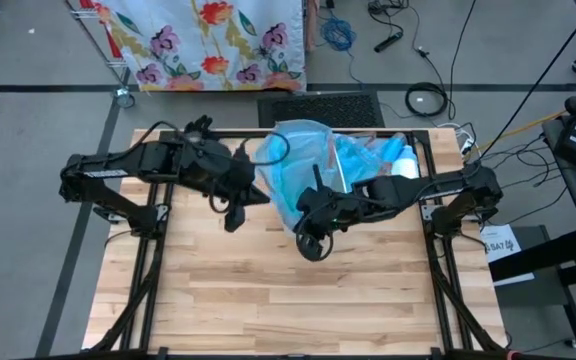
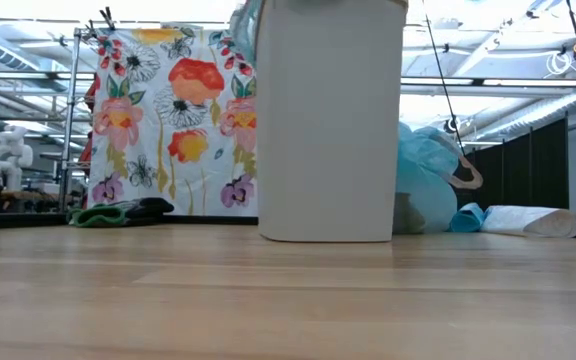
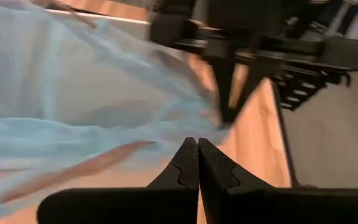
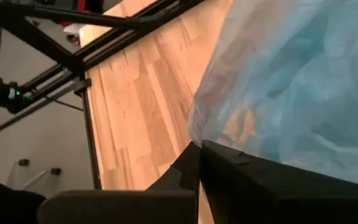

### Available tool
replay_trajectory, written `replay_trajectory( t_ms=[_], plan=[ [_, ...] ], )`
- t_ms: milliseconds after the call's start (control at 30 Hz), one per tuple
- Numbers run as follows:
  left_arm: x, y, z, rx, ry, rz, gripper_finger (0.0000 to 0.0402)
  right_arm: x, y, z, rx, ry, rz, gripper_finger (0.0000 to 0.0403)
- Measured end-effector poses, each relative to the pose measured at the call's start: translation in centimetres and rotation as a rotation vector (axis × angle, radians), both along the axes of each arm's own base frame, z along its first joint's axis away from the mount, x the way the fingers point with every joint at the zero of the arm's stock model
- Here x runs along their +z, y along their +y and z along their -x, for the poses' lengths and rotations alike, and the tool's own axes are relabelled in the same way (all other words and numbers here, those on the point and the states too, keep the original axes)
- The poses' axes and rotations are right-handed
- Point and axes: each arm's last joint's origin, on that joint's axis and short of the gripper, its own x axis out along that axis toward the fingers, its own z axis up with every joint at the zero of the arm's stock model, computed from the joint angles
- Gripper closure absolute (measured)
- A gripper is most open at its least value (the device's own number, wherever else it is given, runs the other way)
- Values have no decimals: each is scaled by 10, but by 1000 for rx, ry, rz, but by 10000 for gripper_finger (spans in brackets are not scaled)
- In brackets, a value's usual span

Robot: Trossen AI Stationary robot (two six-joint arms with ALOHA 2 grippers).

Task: Place trash/remove bag and relplace
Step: Insert the new blue trash bag into the trash bin

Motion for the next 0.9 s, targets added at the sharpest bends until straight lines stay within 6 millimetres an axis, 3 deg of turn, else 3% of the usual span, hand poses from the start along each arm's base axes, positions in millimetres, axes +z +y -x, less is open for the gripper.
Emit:
replay_trajectory(
  t_ms=[333,900],
  plan=[
    [-5,-25,6,-93,61,1,401,-25,17,-10,-29,94,-66,402],
    [-4,-33,6,-121,46,0,401,31,10,0,-36,-129,-80,392]
  ],
)
